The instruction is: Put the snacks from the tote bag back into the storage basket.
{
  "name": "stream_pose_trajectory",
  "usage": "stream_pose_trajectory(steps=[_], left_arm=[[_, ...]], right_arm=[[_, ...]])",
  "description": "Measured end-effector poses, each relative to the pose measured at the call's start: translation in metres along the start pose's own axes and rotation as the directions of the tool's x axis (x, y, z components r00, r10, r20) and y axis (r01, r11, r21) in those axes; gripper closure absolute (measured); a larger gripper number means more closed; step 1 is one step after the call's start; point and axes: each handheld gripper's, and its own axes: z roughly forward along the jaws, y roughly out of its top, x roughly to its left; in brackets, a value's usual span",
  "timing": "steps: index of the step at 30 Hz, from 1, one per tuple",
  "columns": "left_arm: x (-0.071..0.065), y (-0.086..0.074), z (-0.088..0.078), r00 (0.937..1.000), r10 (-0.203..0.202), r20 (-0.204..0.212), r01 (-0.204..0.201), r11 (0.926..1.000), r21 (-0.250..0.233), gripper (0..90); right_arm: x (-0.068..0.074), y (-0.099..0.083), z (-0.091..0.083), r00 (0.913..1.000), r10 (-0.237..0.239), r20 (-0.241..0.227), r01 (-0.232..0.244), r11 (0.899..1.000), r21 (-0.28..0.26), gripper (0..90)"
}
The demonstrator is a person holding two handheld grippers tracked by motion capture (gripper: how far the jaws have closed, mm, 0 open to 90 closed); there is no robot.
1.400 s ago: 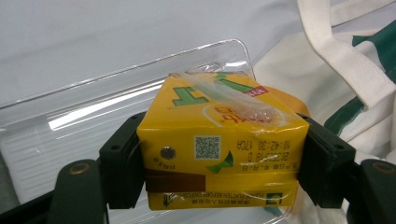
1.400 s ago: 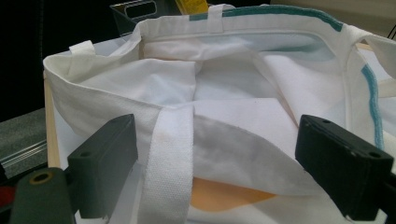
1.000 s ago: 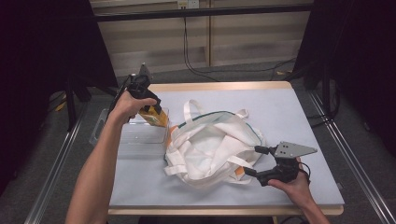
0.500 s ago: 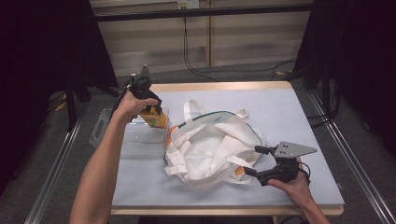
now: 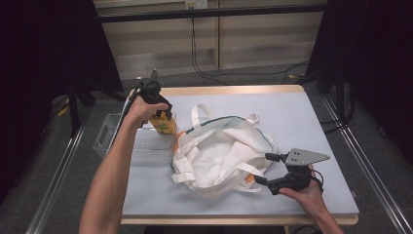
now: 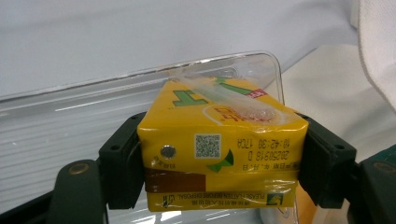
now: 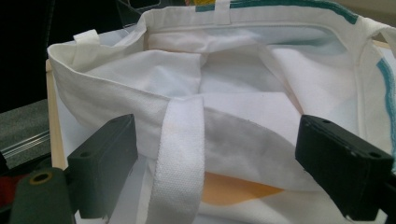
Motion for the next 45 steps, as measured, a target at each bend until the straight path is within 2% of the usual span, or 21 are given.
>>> stream_pose_trajectory(steps=[8,12,14,15,17,19,22,24,27,32,34,38,40,41,45], left_arm=[[-0.001,0.001,0.001,0.9996,-0.029,-0.004,0.029,0.9992,-0.03,27.4],[-0.001,0.002,0.002,0.9998,-0.022,0.002,0.022,0.9991,-0.037,27.2],[-0.002,0.003,0.003,1.0,0.0,-0.01,0.0,0.9991,-0.043,27.1],[-0.002,0.003,0.004,0.9999,0.012,-0.006,-0.012,0.999,-0.044,27.0],[-0.001,0.002,0.004,0.9999,0.012,0.006,-0.011,0.9987,-0.049,26.6],[0.001,0.001,0.006,0.9998,0.001,0.017,0.0,0.9977,-0.067,24.9],[0.005,0.001,0.008,0.9996,-0.014,0.024,0.016,0.9976,-0.068,19.3],[0.006,0.0,0.009,0.9998,-0.015,0.016,0.016,0.997,-0.076,18.3],[0.007,0.0,0.008,0.9997,0.006,0.023,-0.005,0.9971,-0.076,14.2],[0.005,0.0,0.003,0.9989,0.03,0.035,-0.025,0.9917,-0.126,9.4],[0.005,0.0,0.002,0.9984,0.037,0.042,-0.031,0.9914,-0.127,7.1],[0.007,-0.003,0.001,0.9975,0.047,0.052,-0.039,0.9878,-0.151,5.2],[0.009,-0.005,0.001,0.9977,0.029,0.061,-0.019,0.9877,-0.155,5.1],[0.012,-0.006,0.0,0.9975,0.039,0.059,-0.029,0.9868,-0.16,5.0],[0.019,-0.012,-0.001,0.9966,0.039,0.072,-0.026,0.9859,-0.166,4.9]], right_arm=[[0.0,0.0,0.0,1.0,0.001,-0.002,-0.001,1.0,-0.001,13.0],[-0.001,0.0,-0.002,1.0,0.004,0.0,-0.004,1.0,-0.004,12.9],[-0.001,0.0,-0.002,1.0,0.002,0.005,-0.002,1.0,-0.005,12.9],[-0.001,0.0,-0.002,1.0,0.005,0.0,-0.005,1.0,-0.006,12.9],[-0.001,0.0,-0.003,1.0,0.004,0.0,-0.004,1.0,-0.004,12.9],[-0.002,-0.001,-0.002,1.0,0.005,0.0,-0.005,1.0,-0.003,12.9],[-0.002,0.0,-0.002,1.0,0.005,0.004,-0.005,1.0,-0.005,12.9],[-0.002,0.0,-0.003,0.9999,0.008,0.006,-0.008,1.0,-0.009,12.9],[-0.002,0.0,-0.003,0.9999,0.009,0.005,-0.009,1.0,-0.008,12.8],[-0.002,0.0,-0.003,1.0,0.008,0.004,-0.008,1.0,-0.007,12.8],[-0.001,0.0,-0.003,1.0,0.007,0.004,-0.007,1.0,-0.007,12.8],[-0.002,0.0,-0.004,0.9999,0.008,0.011,-0.008,1.0,-0.011,12.8],[-0.002,0.0,-0.003,0.9999,0.008,0.011,-0.008,1.0,-0.009,12.8],[-0.001,0.0,-0.003,0.9999,0.005,0.01,-0.005,1.0,-0.008,12.8],[-0.002,0.0,-0.002,1.0,0.004,0.006,-0.004,1.0,-0.008,12.8]])
